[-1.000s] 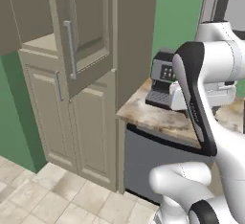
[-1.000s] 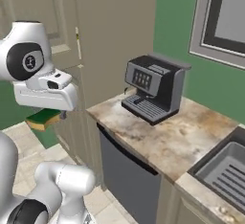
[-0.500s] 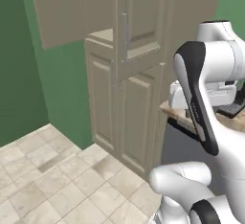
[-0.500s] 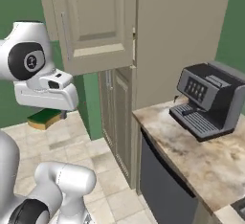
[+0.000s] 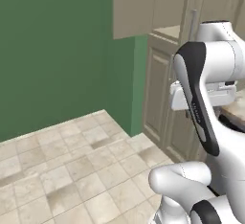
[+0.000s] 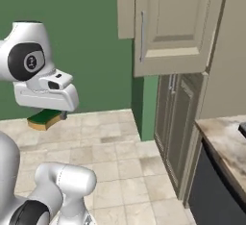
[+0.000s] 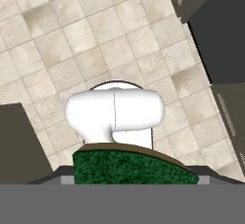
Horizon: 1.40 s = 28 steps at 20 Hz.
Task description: Pick up the sponge and sponge from the sink, and place them back in the cabinet, and close the cabinet doors.
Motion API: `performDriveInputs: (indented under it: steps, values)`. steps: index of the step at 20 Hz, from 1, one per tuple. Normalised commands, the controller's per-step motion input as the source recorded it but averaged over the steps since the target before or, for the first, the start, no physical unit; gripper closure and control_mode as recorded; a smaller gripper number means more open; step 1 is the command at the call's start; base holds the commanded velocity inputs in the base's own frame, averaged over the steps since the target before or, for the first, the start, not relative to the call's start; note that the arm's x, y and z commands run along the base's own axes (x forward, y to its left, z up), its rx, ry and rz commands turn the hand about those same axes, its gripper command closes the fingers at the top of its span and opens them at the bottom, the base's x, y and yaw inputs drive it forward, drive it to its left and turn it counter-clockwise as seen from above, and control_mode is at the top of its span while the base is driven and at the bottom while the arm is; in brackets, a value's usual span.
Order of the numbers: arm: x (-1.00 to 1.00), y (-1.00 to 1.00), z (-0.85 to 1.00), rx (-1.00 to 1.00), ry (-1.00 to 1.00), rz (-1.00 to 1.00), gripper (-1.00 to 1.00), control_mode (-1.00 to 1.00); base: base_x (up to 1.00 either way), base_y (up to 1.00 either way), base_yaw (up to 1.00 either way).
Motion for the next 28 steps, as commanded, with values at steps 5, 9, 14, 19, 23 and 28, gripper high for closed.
performDriveInputs:
  steps: [5, 9, 14, 19, 23, 28]
  values:
    - [0.00, 0.00, 0.00, 0.00, 0.00, 0.00, 1.00, 1.00, 0.11, 0.55, 0.41]
    - [0.00, 0.00, 0.00, 0.00, 0.00, 0.00, 1.00, 1.00, 0.29, 0.45, 0.38]
    - [0.00, 0.00, 0.00, 0.00, 0.00, 0.00, 1.00, 1.00, 0.45, 0.32, 0.31]
    - [0.00, 0.00, 0.00, 0.00, 0.00, 0.00, 1.00, 1.00, 0.58, 0.10, 0.21]
    - [0.00, 0.00, 0.00, 0.00, 0.00, 0.00, 1.00, 1.00, 0.78, 0.12, 0.13]
    - [0.00, 0.00, 0.00, 0.00, 0.00, 0.00, 1.00, 1.00, 0.78, 0.23, 0.04]
